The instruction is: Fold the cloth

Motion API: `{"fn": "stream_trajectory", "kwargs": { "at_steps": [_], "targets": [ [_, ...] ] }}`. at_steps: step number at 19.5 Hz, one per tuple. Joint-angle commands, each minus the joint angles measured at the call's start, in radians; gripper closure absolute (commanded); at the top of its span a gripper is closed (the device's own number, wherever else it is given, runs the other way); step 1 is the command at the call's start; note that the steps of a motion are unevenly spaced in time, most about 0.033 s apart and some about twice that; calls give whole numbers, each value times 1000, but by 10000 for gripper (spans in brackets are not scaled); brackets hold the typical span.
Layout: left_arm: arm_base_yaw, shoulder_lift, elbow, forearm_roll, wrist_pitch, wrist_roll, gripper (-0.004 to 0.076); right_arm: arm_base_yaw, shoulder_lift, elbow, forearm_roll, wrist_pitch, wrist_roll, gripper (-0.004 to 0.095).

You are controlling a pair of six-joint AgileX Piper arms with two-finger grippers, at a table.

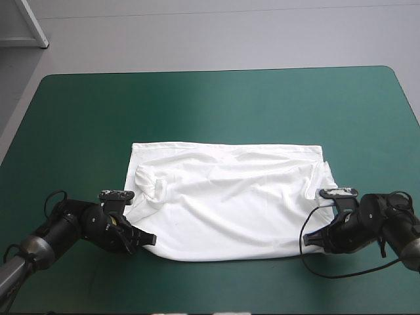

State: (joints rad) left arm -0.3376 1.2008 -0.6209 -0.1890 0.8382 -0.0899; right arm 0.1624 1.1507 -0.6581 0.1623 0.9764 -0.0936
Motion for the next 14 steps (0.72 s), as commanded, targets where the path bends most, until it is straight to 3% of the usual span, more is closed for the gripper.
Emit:
{"fn": "stream_trajectory", "kwargs": {
  "at_steps": [1, 2, 5, 10, 14],
  "targets": [
    [-7, -30, -116, 15, 96, -40, 734, -3, -63, -125, -12, 27, 22, 918],
    [-7, -21, -194, 38, 147, -40, 734, -3, -67, -196, -31, 47, 40, 919],
    [-7, 4, -341, 90, 159, -40, 734, -3, -53, -310, -71, 17, 54, 922],
    [3, 160, -633, 234, 163, -43, 734, -3, 67, -489, -197, -157, 109, 922],
    [98, 293, -732, 222, 12, -43, 734, -3, 205, -551, -277, -303, 153, 922]
  ]
}}
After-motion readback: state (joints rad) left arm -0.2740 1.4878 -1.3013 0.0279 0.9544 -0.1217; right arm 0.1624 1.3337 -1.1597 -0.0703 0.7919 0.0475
